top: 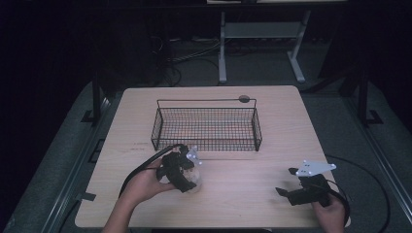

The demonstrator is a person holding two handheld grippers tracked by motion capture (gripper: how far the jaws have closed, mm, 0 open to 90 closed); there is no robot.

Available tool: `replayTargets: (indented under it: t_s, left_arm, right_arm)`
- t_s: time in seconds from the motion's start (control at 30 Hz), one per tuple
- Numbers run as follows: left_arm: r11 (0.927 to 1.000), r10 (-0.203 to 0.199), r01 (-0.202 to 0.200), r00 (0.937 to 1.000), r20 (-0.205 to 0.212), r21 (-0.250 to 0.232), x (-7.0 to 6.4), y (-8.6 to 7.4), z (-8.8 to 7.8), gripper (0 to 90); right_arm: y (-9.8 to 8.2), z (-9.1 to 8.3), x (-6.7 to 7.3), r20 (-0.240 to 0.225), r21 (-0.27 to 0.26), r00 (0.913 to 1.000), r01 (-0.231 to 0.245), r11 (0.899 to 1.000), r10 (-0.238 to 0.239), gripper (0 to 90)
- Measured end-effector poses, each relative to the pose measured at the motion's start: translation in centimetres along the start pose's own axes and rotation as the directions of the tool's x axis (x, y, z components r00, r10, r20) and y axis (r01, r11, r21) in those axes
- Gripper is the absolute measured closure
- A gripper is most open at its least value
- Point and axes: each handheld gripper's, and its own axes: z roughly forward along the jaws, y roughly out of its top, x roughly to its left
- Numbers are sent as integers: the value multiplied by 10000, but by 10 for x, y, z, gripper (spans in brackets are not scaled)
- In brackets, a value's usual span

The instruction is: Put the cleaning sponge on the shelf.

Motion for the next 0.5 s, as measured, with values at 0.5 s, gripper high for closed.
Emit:
replayTargets:
  t_s: [0.5]
  left_arm:
    - [9988,-196,218,9985,502,-430,16,9,-17,299]
  right_arm:
    - [0,1,0,-94,18,9999,-61,10000,61,141]
